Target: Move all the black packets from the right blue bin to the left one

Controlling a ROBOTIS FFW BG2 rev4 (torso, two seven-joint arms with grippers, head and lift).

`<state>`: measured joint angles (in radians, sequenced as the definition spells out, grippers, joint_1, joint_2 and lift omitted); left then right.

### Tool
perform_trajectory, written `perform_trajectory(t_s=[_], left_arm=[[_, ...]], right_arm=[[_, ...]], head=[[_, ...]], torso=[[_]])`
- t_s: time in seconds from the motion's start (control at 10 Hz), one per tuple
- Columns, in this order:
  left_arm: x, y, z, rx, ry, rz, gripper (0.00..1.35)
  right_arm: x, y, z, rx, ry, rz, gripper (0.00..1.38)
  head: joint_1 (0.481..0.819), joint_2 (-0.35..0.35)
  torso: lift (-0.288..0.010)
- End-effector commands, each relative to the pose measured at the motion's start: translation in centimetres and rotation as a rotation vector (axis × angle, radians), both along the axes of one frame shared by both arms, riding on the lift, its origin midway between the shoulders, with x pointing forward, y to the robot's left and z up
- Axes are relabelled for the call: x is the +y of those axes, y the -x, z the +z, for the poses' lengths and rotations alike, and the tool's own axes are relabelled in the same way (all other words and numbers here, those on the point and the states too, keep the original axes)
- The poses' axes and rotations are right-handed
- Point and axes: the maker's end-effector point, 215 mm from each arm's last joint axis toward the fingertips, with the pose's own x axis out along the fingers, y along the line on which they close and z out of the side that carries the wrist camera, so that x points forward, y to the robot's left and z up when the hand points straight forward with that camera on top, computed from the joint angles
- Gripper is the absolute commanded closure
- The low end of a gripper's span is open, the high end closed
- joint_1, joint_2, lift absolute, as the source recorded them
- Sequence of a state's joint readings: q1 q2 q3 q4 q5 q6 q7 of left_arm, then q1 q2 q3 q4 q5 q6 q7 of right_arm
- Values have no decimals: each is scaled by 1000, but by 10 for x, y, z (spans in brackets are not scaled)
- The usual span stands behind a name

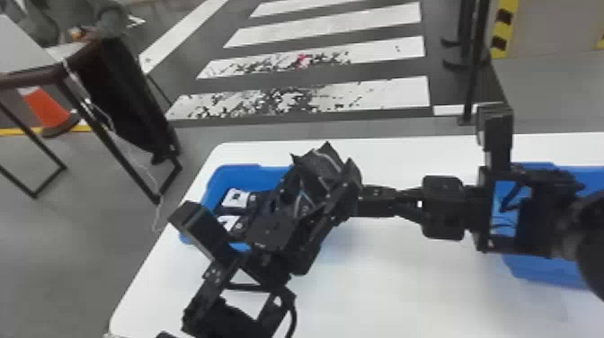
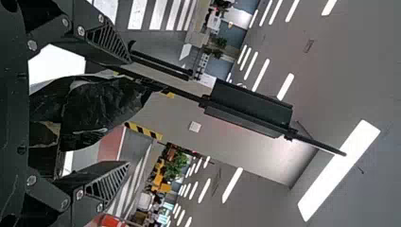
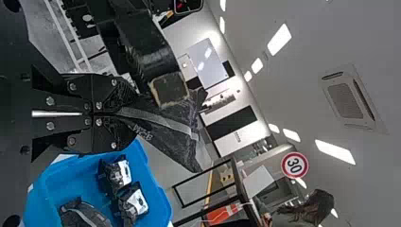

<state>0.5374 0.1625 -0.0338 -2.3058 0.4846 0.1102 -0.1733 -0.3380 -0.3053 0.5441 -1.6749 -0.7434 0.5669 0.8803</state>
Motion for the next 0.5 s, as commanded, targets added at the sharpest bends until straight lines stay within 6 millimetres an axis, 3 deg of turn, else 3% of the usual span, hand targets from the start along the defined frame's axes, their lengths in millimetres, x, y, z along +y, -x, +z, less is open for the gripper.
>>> perform_trajectory(t_s=[0.0,0.1,0.4], left_arm=[[-2,-1,-4,9,-21,1,1062],[-3,-2,-3,6,-27,2,1194],[6,-1,4,-30,-6,34,1208]], right_arm=[[0,-1,2,-5,-3,0,1159],[1,1,2,-7,-1,6,1159],[0,-1,-7,-8,21,3,1159]], head=[[695,329],[695,328],[695,331]], torso=[[-168],[-168],[-168]])
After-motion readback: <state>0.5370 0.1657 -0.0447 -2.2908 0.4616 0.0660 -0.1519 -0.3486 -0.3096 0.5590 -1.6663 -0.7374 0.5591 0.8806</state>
